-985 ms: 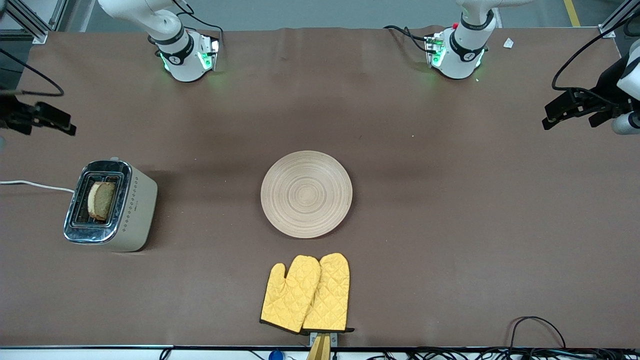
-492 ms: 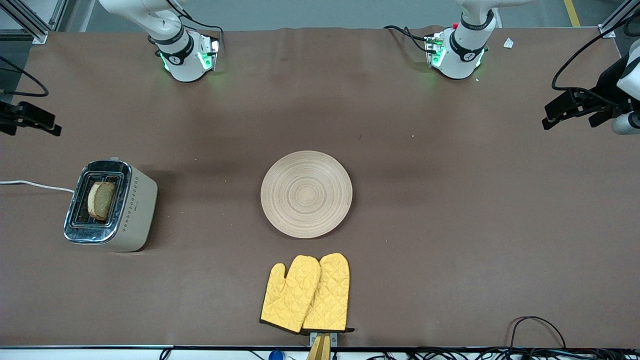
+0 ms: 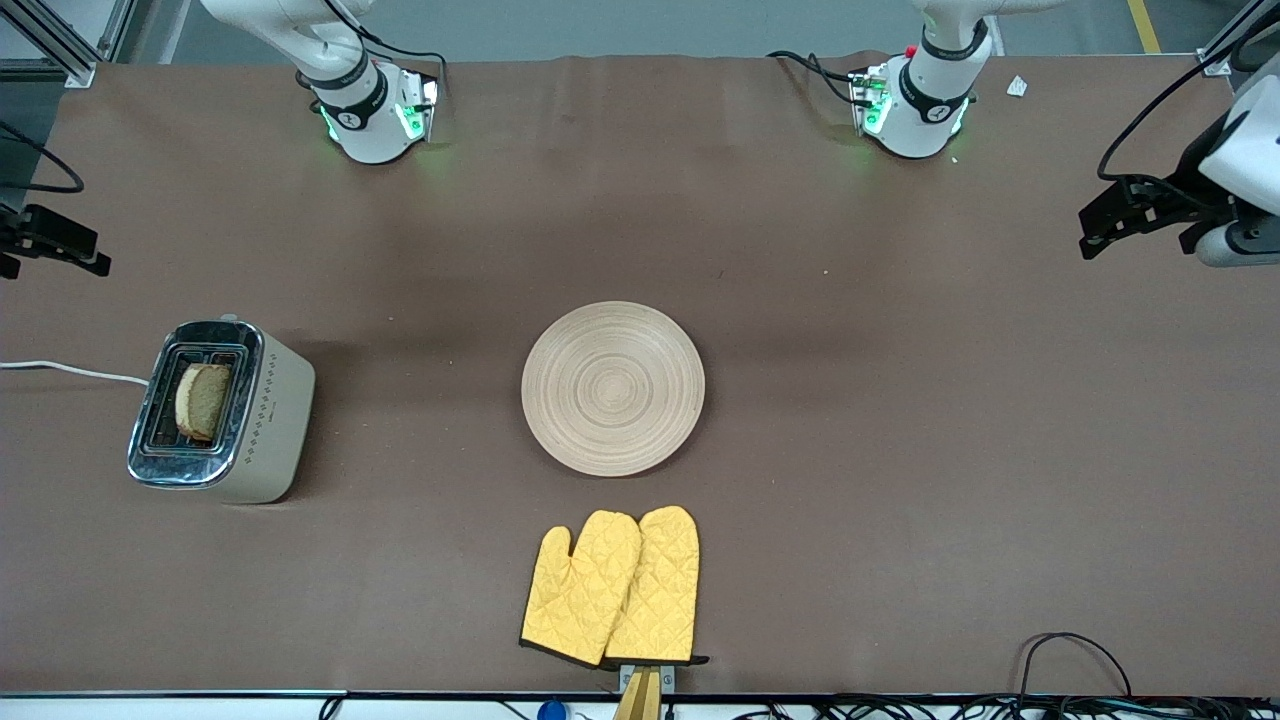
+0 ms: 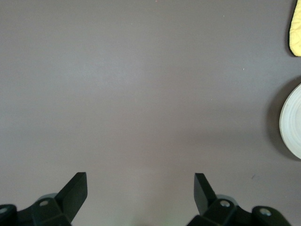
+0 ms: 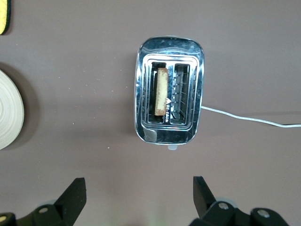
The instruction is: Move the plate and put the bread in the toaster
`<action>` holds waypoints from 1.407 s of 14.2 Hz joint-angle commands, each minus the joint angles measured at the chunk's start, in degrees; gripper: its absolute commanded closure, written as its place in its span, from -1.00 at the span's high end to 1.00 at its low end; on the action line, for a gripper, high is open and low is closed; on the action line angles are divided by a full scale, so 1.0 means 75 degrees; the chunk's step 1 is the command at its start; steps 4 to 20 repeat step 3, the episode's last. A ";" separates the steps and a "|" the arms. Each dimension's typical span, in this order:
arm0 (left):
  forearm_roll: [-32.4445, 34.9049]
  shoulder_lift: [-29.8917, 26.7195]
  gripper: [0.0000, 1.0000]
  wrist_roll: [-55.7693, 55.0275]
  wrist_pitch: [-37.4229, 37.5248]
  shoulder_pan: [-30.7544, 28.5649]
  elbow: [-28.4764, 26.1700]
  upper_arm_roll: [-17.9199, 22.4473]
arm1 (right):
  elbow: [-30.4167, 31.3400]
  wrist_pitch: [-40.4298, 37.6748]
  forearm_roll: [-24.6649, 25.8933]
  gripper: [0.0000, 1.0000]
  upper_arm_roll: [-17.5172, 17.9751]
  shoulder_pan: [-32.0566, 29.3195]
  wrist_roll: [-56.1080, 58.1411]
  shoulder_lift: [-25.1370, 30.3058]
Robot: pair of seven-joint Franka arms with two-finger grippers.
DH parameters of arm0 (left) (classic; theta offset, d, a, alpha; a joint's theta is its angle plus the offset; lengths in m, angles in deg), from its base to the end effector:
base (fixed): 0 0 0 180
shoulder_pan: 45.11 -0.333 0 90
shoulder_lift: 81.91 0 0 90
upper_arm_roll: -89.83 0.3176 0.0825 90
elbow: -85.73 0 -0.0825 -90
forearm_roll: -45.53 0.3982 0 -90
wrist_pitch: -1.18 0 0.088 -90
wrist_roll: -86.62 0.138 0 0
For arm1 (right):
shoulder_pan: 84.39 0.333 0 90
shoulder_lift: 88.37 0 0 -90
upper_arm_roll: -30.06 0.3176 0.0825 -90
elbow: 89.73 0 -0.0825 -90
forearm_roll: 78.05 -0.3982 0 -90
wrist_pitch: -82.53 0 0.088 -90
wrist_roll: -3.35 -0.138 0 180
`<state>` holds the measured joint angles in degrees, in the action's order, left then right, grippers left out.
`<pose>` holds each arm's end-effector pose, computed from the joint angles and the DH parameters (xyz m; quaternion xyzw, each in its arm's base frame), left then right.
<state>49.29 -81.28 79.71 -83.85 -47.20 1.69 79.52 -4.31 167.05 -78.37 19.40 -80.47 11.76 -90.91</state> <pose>0.5592 -0.0706 0.6318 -0.9995 0.0085 -0.0074 0.0310 0.5673 -0.0639 0.6006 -0.9995 -0.0147 0.0295 0.0026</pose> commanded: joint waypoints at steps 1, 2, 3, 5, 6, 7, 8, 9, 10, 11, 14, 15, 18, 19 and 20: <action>0.0155 -0.0026 1.00 0.0371 0.0063 -0.0049 0.0062 -0.0043 | 0.0096 0.0004 0.0090 1.00 0.1309 -0.1244 -0.0008 0.0082; 0.0097 -0.0026 1.00 0.0347 0.0063 -0.0061 0.0073 -0.0032 | 0.0084 0.0016 0.0124 1.00 0.1582 -0.1435 -0.0008 0.0082; 0.0084 -0.0026 1.00 0.0359 0.0063 -0.0073 0.0074 -0.0032 | 0.0095 0.0016 0.0125 1.00 0.1550 -0.1391 -0.0008 0.0082; 0.0084 -0.0026 1.00 0.0359 0.0063 -0.0073 0.0074 -0.0032 | 0.0095 0.0016 0.0125 1.00 0.1550 -0.1391 -0.0008 0.0082; 0.0084 -0.0026 1.00 0.0359 0.0063 -0.0073 0.0074 -0.0032 | 0.0095 0.0016 0.0125 1.00 0.1550 -0.1391 -0.0008 0.0082; 0.0084 -0.0026 1.00 0.0359 0.0063 -0.0073 0.0074 -0.0032 | 0.0095 0.0016 0.0125 1.00 0.1550 -0.1391 -0.0008 0.0082; 0.0084 -0.0026 1.00 0.0359 0.0063 -0.0073 0.0074 -0.0032 | 0.0095 0.0016 0.0125 1.00 0.1550 -0.1391 -0.0008 0.0082; 0.0084 -0.0026 1.00 0.0359 0.0063 -0.0073 0.0074 -0.0032 | 0.0095 0.0016 0.0125 1.00 0.1550 -0.1391 -0.0008 0.0082; 0.0084 -0.0026 1.00 0.0359 0.0063 -0.0073 0.0074 -0.0032 | 0.0095 0.0016 0.0125 1.00 0.1550 -0.1391 -0.0008 0.0082; 0.0084 -0.0026 1.00 0.0359 0.0063 -0.0073 0.0074 -0.0032 | 0.0095 0.0016 0.0125 1.00 0.1550 -0.1391 -0.0008 0.0082; 0.0084 -0.0026 1.00 0.0359 0.0063 -0.0073 0.0074 -0.0032 | 0.0095 0.0016 0.0125 1.00 0.1550 -0.1391 -0.0008 0.0082; 0.0084 -0.0026 1.00 0.0359 0.0063 -0.0073 0.0074 -0.0032 | 0.0095 0.0016 0.0125 1.00 0.1550 -0.1391 -0.0008 0.0082; 0.0084 -0.0026 1.00 0.0359 0.0063 -0.0073 0.0074 -0.0032 | 0.0095 0.0016 0.0125 1.00 0.1550 -0.1391 -0.0008 0.0082; 0.0084 -0.0026 1.00 0.0359 0.0063 -0.0073 0.0074 -0.0032 | 0.0095 0.0016 0.0125 1.00 0.1550 -0.1391 -0.0008 0.0082; 0.0084 -0.0026 1.00 0.0359 0.0063 -0.0073 0.0074 -0.0032 | 0.0095 0.0016 0.0125 1.00 0.1550 -0.1391 -0.0008 0.0082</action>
